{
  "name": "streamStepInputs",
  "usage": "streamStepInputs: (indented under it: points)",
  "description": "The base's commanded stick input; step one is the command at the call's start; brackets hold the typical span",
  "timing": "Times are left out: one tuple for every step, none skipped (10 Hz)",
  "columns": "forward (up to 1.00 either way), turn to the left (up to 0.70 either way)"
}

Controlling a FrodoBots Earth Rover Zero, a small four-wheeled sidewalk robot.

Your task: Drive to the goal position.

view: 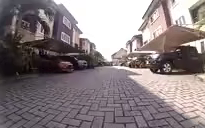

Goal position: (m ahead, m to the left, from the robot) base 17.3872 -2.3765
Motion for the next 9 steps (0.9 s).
streamStepInputs:
  points:
    - [0.69,0.03]
    - [0.69,0.03]
    - [0.69,0.03]
    - [0.69,0.03]
    - [0.69,0.03]
    - [0.69,0.03]
    - [0.69,0.03]
    - [0.69,0.03]
    - [0.69,0.03]
